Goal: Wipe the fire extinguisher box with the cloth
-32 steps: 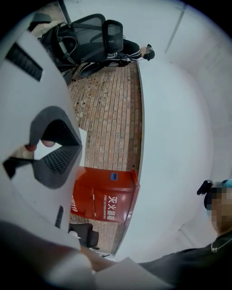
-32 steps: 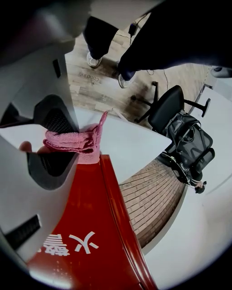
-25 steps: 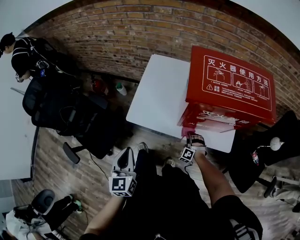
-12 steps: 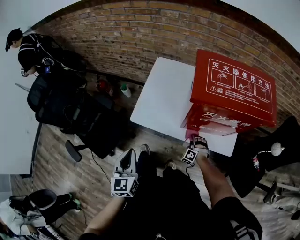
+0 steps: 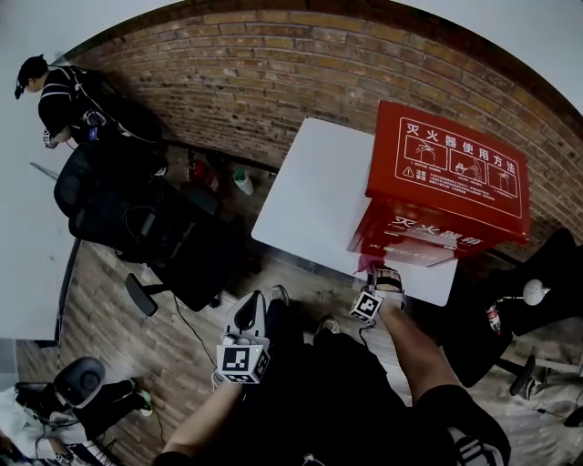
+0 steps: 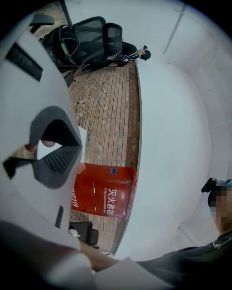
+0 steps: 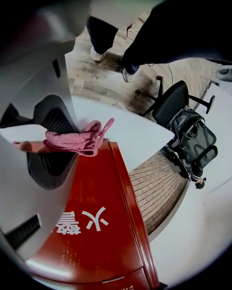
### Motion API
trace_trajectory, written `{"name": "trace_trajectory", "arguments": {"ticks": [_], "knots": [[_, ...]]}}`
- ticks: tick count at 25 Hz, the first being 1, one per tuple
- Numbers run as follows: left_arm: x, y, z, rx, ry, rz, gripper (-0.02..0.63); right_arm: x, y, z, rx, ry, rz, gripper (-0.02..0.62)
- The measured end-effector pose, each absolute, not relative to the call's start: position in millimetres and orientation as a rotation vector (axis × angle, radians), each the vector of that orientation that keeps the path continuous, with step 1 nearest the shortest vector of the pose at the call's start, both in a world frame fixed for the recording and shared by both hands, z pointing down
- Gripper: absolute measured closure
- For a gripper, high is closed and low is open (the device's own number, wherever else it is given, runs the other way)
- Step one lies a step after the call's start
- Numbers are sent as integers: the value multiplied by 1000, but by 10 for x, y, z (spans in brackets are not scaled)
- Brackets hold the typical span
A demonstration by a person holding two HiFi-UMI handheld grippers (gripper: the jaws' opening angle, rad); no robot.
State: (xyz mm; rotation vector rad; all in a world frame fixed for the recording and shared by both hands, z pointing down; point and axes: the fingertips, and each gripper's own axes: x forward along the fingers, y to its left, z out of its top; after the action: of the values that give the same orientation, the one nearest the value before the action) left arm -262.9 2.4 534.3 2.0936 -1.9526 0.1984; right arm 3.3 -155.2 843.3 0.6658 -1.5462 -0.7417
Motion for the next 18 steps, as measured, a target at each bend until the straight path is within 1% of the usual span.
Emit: {"name": "trace_trajectory", "arguments": {"ticks": [18], "knots": [[-2452,50,5312,2144,-1912,191,572,71,-1545,7998,732,-1551,-780,494]]}}
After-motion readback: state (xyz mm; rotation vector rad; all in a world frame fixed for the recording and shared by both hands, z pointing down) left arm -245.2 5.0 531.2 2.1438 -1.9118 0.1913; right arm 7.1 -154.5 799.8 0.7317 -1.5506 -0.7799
